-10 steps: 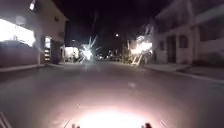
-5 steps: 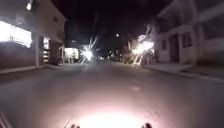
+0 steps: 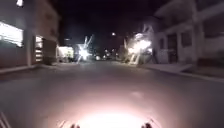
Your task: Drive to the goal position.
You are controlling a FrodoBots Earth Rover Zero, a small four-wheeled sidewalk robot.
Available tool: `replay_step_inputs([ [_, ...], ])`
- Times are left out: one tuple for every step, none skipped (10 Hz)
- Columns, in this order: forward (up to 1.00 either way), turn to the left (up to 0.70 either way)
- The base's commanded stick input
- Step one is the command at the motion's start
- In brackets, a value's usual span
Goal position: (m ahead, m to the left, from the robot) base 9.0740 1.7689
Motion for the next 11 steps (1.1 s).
replay_step_inputs([
  [0.70, 0.00],
  [0.70, 0.00],
  [0.70, 0.00],
  [0.70, 0.00],
  [0.70, 0.00],
  [0.70, 0.00],
  [0.70, 0.00],
  [0.70, 0.00],
  [0.70, 0.00],
  [0.70, 0.00],
  [0.70, 0.00],
])
